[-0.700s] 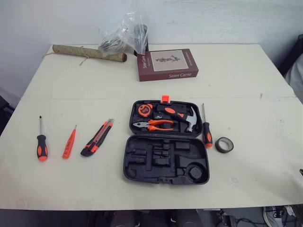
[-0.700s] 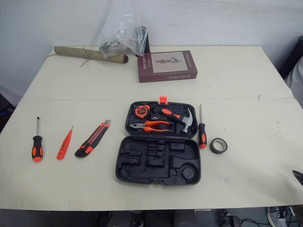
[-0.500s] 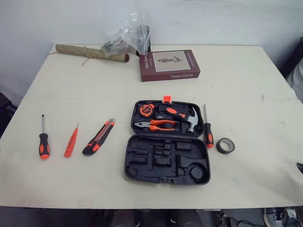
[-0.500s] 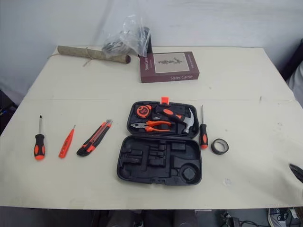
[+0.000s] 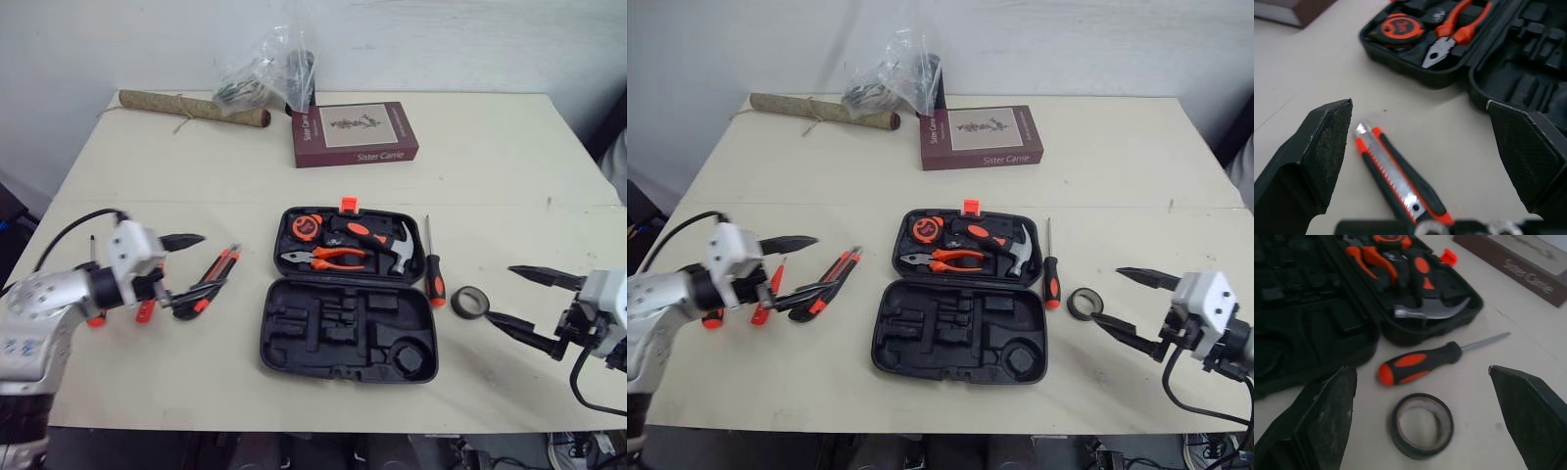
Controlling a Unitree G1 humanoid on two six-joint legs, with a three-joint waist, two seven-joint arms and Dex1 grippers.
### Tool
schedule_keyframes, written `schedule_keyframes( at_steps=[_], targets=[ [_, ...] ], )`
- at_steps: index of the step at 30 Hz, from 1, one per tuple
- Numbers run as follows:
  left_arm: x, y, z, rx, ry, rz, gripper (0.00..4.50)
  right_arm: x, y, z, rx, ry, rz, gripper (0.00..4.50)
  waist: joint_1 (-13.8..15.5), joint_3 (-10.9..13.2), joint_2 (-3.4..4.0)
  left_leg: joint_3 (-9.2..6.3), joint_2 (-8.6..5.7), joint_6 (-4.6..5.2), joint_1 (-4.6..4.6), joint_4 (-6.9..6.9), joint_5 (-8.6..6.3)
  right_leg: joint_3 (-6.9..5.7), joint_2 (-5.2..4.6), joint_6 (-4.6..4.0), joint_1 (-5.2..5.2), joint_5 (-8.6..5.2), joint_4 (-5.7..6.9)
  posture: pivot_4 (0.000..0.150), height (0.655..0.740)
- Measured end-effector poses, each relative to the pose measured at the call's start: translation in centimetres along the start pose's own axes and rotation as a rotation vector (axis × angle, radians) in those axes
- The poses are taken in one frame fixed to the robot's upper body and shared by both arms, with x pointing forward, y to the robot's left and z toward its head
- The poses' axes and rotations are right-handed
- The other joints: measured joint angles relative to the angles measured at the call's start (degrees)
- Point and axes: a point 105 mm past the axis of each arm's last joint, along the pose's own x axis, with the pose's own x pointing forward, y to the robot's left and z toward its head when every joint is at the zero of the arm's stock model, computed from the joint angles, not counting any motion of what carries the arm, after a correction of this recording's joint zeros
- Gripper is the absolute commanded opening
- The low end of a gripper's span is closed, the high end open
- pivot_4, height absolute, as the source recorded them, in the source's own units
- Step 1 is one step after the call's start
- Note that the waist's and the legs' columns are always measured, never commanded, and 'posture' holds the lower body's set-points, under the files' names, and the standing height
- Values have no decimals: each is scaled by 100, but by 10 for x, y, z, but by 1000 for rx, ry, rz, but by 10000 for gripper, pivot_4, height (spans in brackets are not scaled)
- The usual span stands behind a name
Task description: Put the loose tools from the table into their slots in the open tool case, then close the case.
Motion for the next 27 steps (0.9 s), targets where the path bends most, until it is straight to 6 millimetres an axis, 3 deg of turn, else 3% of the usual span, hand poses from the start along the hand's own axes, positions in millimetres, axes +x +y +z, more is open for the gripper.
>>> schedule_keyframes(
  at_steps=[2, 3, 6, 13, 14, 18, 27],
  targets=[
    [12, 0, 0, 33, 13, -60, 44715, 9, 3, 0, -10, 13, 53, 45000, 22, 0, 0, 2, 0, 2, -2, 5, 3, -2, 2, 0, -1, 0, 0, 1500, 7400],
    [19, -1, -2, 50, 20, -94, 42261, 16, 5, -2, -16, 25, 80, 45000, 39, 0, 0, 2, -1, 4, -3, 8, 5, -3, 2, 0, 0, 0, 0, 1500, 7400],
    [34, -3, -10, 63, 37, -150, 31803, 29, 8, -2, -18, 37, 132, 36319, 63, 1, -1, -3, -1, 6, -15, 26, 6, -9, 2, 0, -1, 0, 6, 1500, 7400],
    [45, 4, -23, 69, 59, -163, 827, 47, 6, -3, -58, 85, 156, 2617, 65, 2, -4, -12, 0, 8, -23, 45, 4, -16, 0, 1, 1, 0, 14, 1500, 7400],
    [50, 0, -25, 64, 57, -179, 74, 48, 5, -4, -69, 96, 153, 532, 66, 2, -4, -14, 0, 9, -26, 48, 4, -17, 0, 1, 1, 0, 14, 1500, 7400],
    [65, -12, -28, 49, 44, -217, 74, 52, -4, -7, -107, 136, 124, 532, 77, 3, -5, -22, -1, 10, -37, 61, 4, -23, 0, 2, 0, 1, 18, 1500, 7400],
    [83, -14, -34, 60, 71, -204, 74, 72, -16, -18, -154, 202, 100, 532, 53, 3, -5, -23, -1, 11, -37, 63, 5, -25, 1, 2, 0, 1, 22, 1500, 7400]
  ],
)
